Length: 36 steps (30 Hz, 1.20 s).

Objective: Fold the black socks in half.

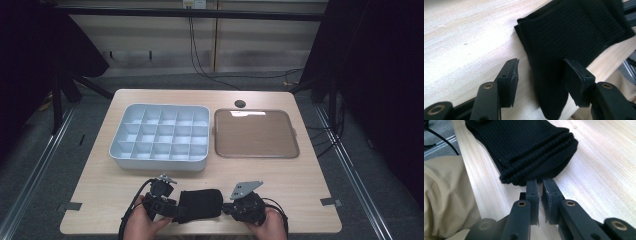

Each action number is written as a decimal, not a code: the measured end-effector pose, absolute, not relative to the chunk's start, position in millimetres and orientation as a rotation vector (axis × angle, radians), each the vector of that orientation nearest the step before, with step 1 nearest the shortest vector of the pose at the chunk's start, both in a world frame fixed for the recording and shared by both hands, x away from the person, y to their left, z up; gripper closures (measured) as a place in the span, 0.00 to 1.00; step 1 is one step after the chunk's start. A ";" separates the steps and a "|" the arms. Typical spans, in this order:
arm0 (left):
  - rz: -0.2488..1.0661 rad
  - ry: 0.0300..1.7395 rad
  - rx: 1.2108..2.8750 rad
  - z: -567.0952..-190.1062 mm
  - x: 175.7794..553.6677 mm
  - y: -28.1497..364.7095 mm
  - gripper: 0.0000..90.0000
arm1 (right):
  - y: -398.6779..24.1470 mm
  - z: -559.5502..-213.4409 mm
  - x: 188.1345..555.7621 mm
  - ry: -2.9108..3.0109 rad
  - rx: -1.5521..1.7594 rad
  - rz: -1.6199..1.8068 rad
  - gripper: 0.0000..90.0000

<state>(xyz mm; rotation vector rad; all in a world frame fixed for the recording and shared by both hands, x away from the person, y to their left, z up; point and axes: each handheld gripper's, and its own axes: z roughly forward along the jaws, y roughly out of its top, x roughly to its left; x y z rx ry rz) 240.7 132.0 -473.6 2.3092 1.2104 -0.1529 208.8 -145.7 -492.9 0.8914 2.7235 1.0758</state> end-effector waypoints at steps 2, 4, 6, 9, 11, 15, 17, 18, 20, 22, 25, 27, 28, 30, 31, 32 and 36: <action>-0.134 1.217 2.315 -473.2 242.2 132.2 0.52 | -145.6 -492.8 208.7 2.724 0.892 1.074 0.92; -0.119 1.222 2.316 -473.3 244.1 133.0 0.53 | -145.3 -492.8 208.5 2.725 0.894 1.074 0.92; -0.096 1.224 2.324 -473.1 246.2 133.7 0.53 | -144.9 -492.9 208.5 2.726 0.887 1.073 0.91; -0.078 1.244 2.317 -473.1 249.9 134.0 0.53 | -143.1 -492.7 208.1 2.729 0.889 1.077 0.91; -0.073 1.241 2.317 -473.3 252.3 134.7 0.53 | -142.5 -493.0 208.0 2.724 0.889 1.080 0.91; -0.071 1.251 2.313 -472.9 255.8 135.5 0.55 | -142.0 -493.1 208.2 2.734 0.878 1.081 0.91; -0.072 1.247 2.308 -472.3 255.9 135.8 0.55 | -141.9 -493.1 208.2 2.731 0.880 1.084 0.91; -0.069 1.251 2.301 -471.1 255.4 135.9 0.55 | -141.7 -493.1 208.0 2.731 0.882 1.083 0.91; -0.062 1.243 2.284 -465.2 254.9 139.4 0.57 | -141.6 -493.1 208.0 2.730 0.877 1.081 0.91; -0.066 1.242 2.278 -463.8 255.0 140.8 0.57 | -141.7 -493.2 208.1 2.731 0.877 1.083 0.91; -0.094 1.252 2.273 -467.4 256.1 142.5 0.61 | -141.2 -493.1 208.2 2.727 0.877 1.079 0.92; -0.106 1.251 2.276 -469.2 255.9 141.4 0.65 | -140.8 -493.0 208.2 2.727 0.871 1.073 0.92; -0.108 1.252 2.276 -469.3 255.8 140.7 0.66 | -140.5 -493.0 208.1 2.726 0.873 1.073 0.92; -0.110 1.245 2.280 -469.0 256.1 140.5 0.71 | -140.3 -493.0 208.0 2.726 0.874 1.072 0.92; -0.116 1.238 2.286 -469.0 256.0 138.6 0.74 | -140.3 -493.1 208.3 2.725 0.871 1.073 0.92; -0.116 1.238 2.286 -469.0 256.0 138.6 0.77 | -140.1 -493.1 208.2 2.723 0.876 1.074 0.92; -0.131 1.217 2.309 -468.8 256.7 133.5 0.90 | -140.4 -493.3 208.4 2.724 0.868 1.073 0.93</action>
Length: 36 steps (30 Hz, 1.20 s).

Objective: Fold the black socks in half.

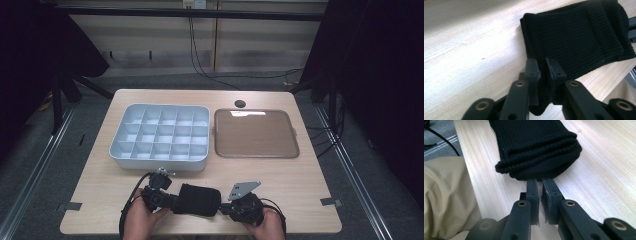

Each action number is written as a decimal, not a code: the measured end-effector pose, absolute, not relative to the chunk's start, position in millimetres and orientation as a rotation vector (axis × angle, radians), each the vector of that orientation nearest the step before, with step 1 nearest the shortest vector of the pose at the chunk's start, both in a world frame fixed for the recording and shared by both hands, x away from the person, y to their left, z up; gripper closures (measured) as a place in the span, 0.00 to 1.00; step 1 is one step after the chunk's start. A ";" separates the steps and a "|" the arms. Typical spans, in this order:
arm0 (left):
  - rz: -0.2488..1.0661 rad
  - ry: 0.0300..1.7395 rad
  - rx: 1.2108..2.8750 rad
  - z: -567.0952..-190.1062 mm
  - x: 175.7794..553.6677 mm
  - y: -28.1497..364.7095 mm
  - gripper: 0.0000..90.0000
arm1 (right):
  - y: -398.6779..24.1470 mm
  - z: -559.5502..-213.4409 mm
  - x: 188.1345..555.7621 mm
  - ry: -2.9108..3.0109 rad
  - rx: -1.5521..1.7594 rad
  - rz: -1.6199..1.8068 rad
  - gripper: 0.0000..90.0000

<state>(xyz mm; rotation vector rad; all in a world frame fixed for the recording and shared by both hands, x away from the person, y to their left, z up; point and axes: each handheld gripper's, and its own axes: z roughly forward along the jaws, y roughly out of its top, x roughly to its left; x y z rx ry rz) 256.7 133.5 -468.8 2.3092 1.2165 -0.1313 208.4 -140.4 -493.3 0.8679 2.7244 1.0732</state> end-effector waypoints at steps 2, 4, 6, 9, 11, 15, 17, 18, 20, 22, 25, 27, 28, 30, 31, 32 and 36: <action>-0.135 1.216 2.312 -468.2 256.9 132.8 0.91 | -140.2 -493.3 208.3 2.723 0.872 1.074 0.93; -0.135 1.209 2.316 -467.3 257.5 132.6 0.92 | -140.2 -493.0 208.0 2.716 0.854 1.057 0.95; -0.139 1.209 2.314 -466.7 257.6 132.9 0.93 | -139.9 -492.4 207.5 2.700 0.860 1.054 0.97; -0.145 1.214 2.306 -465.3 257.6 133.9 0.93 | -141.3 -488.7 207.5 2.686 0.861 1.059 1.00; -0.152 1.209 2.305 -464.4 257.5 133.9 0.93 | -143.3 -485.5 209.3 2.677 0.868 1.076 1.00; -0.161 1.197 2.306 -461.2 256.4 133.8 0.92 | -142.1 -486.4 209.5 2.691 0.865 1.040 1.00; -0.167 1.190 2.299 -458.1 255.8 134.5 0.92 | -141.0 -487.2 210.0 2.701 0.862 1.045 1.00; -0.167 1.182 2.305 -456.9 256.1 135.1 0.92 | -141.2 -487.3 210.4 2.701 0.859 1.046 1.00; -0.172 1.178 2.300 -454.9 256.1 135.6 0.92 | -141.6 -487.7 211.1 2.700 0.849 1.051 1.00; -0.177 1.182 2.303 -454.0 255.7 135.3 0.92 | -142.0 -488.5 211.3 2.701 0.864 1.046 1.00; -0.178 1.174 2.315 -453.0 254.7 133.8 0.92 | -140.5 -490.9 211.2 2.714 0.871 1.038 1.00; -0.173 1.166 2.323 -451.4 254.2 133.2 0.92 | -140.1 -491.4 211.4 2.717 0.864 1.039 1.00; -0.174 1.167 2.320 -450.3 253.6 132.2 0.91 | -140.1 -491.7 211.6 2.722 0.849 1.029 1.00; -0.166 1.153 2.327 -447.4 252.8 130.6 0.91 | -139.2 -491.7 211.0 2.720 0.860 1.031 1.00; -0.168 1.152 2.326 -446.6 252.3 129.9 0.91 | -139.2 -491.6 211.1 2.720 0.859 1.030 1.00; -0.168 1.148 2.327 -445.7 252.0 129.2 0.91 | -139.2 -491.6 211.1 2.720 0.859 1.030 1.00; -0.174 1.147 2.329 -444.3 251.8 127.9 0.91 | -138.8 -491.5 210.8 2.719 0.858 1.026 1.00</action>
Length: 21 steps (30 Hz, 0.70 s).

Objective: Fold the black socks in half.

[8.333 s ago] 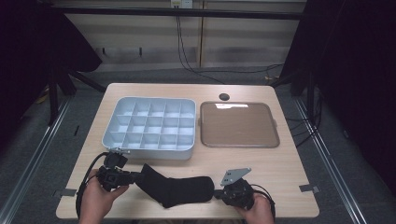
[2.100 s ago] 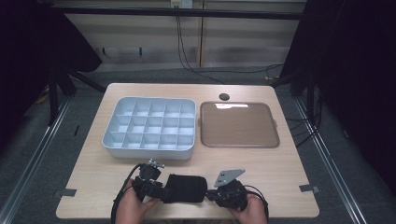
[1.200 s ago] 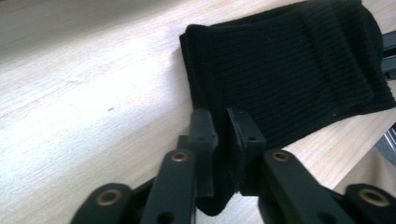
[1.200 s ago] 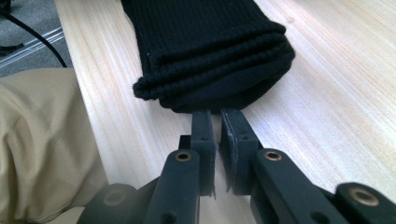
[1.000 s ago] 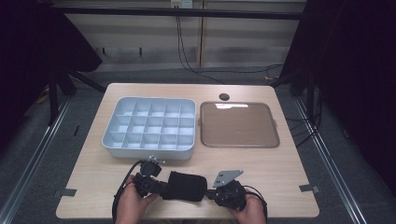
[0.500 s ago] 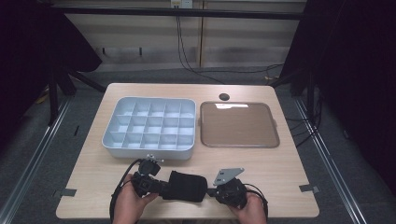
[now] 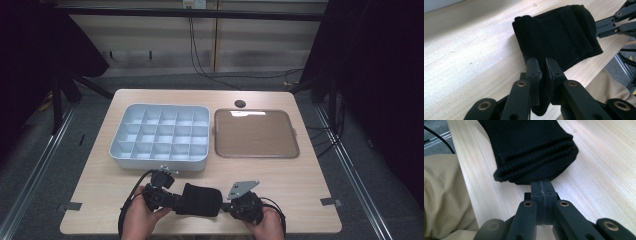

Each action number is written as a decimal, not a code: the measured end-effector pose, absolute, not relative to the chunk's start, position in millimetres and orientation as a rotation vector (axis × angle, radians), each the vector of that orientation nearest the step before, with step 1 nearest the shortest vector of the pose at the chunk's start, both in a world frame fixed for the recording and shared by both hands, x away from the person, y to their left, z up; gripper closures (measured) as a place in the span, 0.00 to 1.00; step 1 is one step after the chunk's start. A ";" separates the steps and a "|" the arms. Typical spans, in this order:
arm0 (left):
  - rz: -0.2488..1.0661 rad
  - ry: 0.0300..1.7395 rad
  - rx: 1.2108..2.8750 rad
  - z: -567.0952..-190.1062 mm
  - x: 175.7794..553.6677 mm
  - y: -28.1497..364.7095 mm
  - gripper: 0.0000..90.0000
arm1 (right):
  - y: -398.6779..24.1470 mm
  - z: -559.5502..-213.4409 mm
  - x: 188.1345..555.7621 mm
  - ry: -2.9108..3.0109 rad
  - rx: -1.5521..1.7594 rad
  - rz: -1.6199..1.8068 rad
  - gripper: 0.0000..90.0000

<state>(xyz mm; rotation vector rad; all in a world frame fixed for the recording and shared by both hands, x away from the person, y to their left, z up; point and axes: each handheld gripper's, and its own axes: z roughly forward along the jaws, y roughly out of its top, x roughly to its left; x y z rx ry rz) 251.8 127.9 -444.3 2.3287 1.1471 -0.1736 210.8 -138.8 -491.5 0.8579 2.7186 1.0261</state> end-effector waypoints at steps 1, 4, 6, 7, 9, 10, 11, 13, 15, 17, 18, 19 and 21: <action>-0.180 1.147 2.328 -443.7 251.8 127.5 0.91 | -138.6 -491.5 211.0 2.715 0.850 1.025 1.00; -0.181 1.139 2.336 -441.3 252.0 126.1 0.91 | -138.2 -491.8 211.0 2.714 0.857 1.027 1.00; -0.182 1.137 2.333 -440.6 252.0 125.0 0.92 | -137.9 -491.5 211.0 2.716 0.861 1.027 1.00; -0.183 1.131 2.335 -438.7 251.9 123.1 0.92 | -137.8 -491.6 211.1 2.717 0.863 1.028 1.00; -0.184 1.129 2.337 -438.1 252.0 121.9 0.92 | -137.8 -491.6 211.3 2.717 0.863 1.030 1.00; -0.181 1.122 2.342 -437.6 252.4 121.3 0.92 | -137.8 -491.6 211.3 2.717 0.863 1.030 1.00; -0.183 1.118 2.350 -436.9 252.6 120.3 0.92 | -137.6 -491.5 211.3 2.717 0.872 1.031 1.00; -0.184 1.116 2.345 -436.4 252.8 118.5 0.92 | -138.0 -491.5 211.9 2.718 0.868 1.023 1.00; -0.184 1.114 2.350 -435.5 252.8 116.9 0.92 | -137.8 -491.5 212.3 2.716 0.868 1.026 1.00; -0.184 1.103 2.349 -434.5 252.4 114.1 0.92 | -137.7 -491.6 212.4 2.717 0.869 1.028 1.00; -0.184 1.103 2.349 -434.5 252.4 114.1 0.92 | -137.7 -491.6 212.4 2.717 0.869 1.028 1.00; -0.185 1.103 2.348 -434.0 252.4 113.0 0.92 | -137.4 -491.6 212.6 2.717 0.863 1.028 1.00; -0.191 1.099 2.344 -433.5 252.4 111.4 0.92 | -136.7 -491.7 212.4 2.717 0.864 1.028 1.00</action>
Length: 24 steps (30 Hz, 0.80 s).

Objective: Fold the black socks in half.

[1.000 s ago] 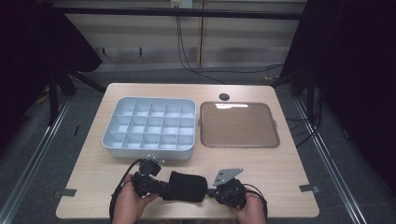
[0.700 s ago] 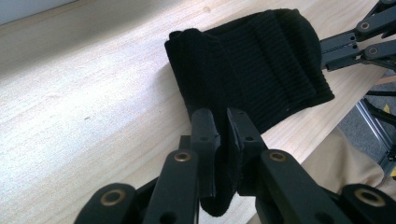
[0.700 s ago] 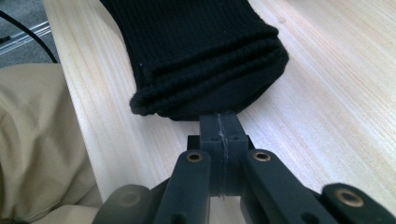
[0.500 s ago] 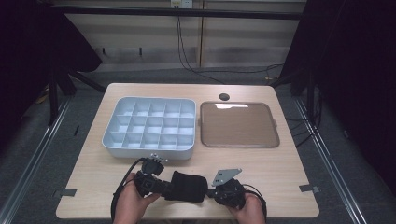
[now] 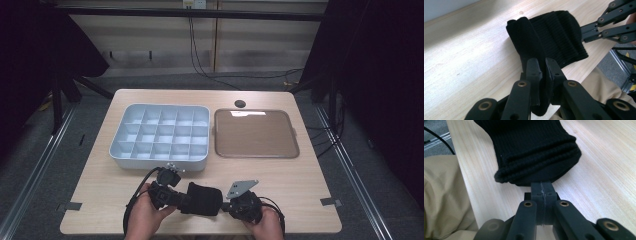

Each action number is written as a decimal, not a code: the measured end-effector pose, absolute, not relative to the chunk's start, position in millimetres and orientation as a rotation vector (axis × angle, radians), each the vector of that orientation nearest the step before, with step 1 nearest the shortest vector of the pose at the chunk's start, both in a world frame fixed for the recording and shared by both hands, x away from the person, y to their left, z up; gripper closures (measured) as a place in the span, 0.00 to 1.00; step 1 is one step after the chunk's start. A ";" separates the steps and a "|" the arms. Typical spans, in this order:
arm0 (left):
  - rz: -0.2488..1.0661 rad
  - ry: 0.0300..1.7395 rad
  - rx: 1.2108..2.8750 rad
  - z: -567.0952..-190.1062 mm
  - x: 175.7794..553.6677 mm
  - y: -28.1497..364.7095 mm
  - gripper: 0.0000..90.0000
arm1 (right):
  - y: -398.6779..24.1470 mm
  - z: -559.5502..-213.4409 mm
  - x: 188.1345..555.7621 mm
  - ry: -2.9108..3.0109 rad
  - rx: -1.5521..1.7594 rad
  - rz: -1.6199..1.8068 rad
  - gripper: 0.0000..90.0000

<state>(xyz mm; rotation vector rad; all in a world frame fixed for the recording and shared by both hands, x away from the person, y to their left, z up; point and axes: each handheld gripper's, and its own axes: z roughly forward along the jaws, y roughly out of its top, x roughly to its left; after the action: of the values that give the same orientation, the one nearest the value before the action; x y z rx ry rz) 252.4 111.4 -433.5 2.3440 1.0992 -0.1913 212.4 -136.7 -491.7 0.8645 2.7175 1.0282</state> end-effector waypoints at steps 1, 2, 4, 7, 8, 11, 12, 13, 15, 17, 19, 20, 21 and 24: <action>-0.194 1.097 2.348 -432.9 252.4 110.4 0.92 | -136.4 -491.5 212.6 2.718 0.863 1.025 1.00; -0.195 1.093 2.347 -432.6 252.3 108.9 0.92 | -136.0 -491.5 212.6 2.718 0.865 1.031 1.00; -0.205 1.091 2.348 -431.7 252.0 106.3 0.92 | -135.9 -491.4 212.9 2.718 0.857 1.024 1.00; -0.205 1.063 2.368 -430.0 252.5 101.8 0.92 | -136.0 -491.3 212.8 2.725 0.863 1.021 1.00; -0.208 1.067 2.360 -429.9 252.2 100.1 0.92 | -135.6 -491.3 212.7 2.721 0.869 1.024 1.00; -0.215 1.054 2.366 -429.6 252.4 94.7 0.92 | -135.6 -491.6 212.9 2.719 0.859 1.026 1.00; -0.216 1.048 2.367 -429.4 252.6 92.8 0.92 | -135.7 -491.6 212.8 2.718 0.861 1.027 1.00; -0.219 1.044 2.367 -429.3 252.6 91.0 0.92 | -135.8 -491.6 212.8 2.718 0.860 1.029 1.00; -0.222 1.039 2.365 -429.3 252.4 87.1 0.92 | -135.6 -491.4 212.2 2.718 0.868 1.029 1.00; -0.229 1.036 2.365 -429.4 252.0 83.5 0.92 | -135.7 -491.5 212.2 2.717 0.868 1.030 1.00; -0.237 1.029 2.367 -429.7 251.7 80.4 0.92 | -136.4 -491.9 212.6 2.720 0.860 1.029 1.00; -0.239 1.025 2.371 -430.0 251.9 79.4 0.92 | -136.3 -491.9 212.2 2.718 0.875 1.036 1.00; -0.241 1.022 2.374 -430.0 251.8 78.5 0.92 | -136.2 -492.7 212.3 2.713 0.875 1.047 1.00; -0.244 1.024 2.372 -430.2 251.4 75.8 0.92 | -136.5 -492.6 212.3 2.714 0.873 1.048 1.00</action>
<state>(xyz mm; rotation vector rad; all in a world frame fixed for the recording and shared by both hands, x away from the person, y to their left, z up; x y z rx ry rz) 251.4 75.8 -430.2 2.3716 1.0241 -0.2438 212.3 -136.5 -492.6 0.8734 2.7139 1.0476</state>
